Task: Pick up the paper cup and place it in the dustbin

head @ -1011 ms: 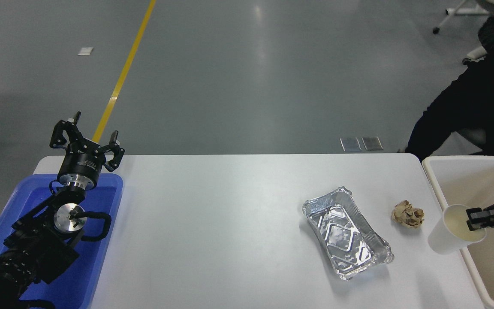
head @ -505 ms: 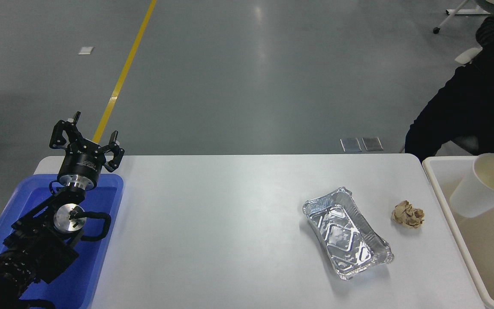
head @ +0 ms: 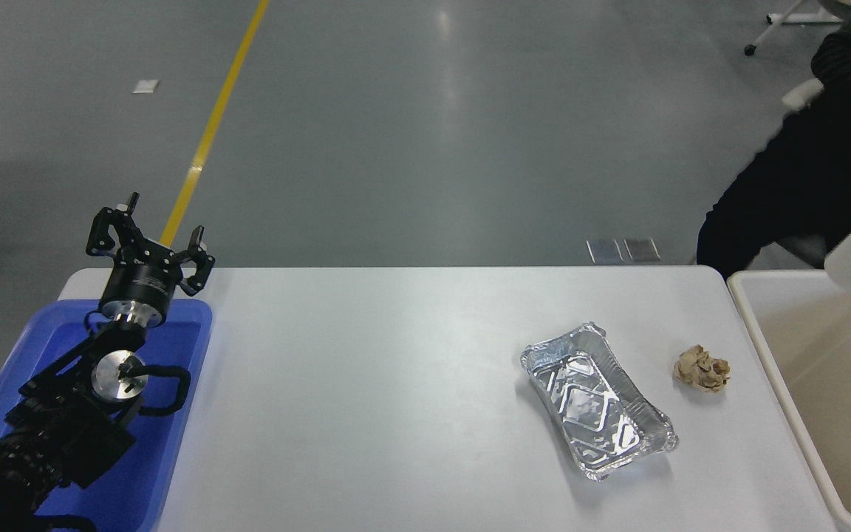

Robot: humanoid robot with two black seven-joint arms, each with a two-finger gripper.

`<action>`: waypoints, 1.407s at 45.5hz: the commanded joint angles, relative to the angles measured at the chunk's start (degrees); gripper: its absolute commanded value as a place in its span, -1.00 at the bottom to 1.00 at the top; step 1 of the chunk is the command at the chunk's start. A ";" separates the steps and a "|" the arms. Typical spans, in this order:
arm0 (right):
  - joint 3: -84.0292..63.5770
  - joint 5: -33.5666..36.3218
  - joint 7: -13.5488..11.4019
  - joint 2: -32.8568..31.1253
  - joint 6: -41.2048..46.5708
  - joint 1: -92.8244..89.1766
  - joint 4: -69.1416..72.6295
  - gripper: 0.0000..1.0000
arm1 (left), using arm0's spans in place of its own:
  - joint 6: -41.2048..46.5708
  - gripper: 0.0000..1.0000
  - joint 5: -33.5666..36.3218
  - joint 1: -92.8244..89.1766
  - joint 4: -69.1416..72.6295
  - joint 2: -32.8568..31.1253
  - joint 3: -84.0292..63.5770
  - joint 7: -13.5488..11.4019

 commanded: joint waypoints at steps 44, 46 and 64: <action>80.83 22.80 -20.70 26.10 -35.86 -80.31 -52.16 -1.00 | 0.09 0.98 0.00 -0.01 -0.01 0.00 0.05 0.00; 80.83 22.89 -20.70 26.89 -36.39 -80.93 -52.07 -1.00 | 0.09 0.98 0.00 -0.01 -0.01 0.00 0.05 0.00; 81.09 23.33 -20.26 29.00 -37.80 -83.65 -51.99 -1.00 | 0.09 0.98 0.00 -0.01 -0.01 0.00 0.05 0.00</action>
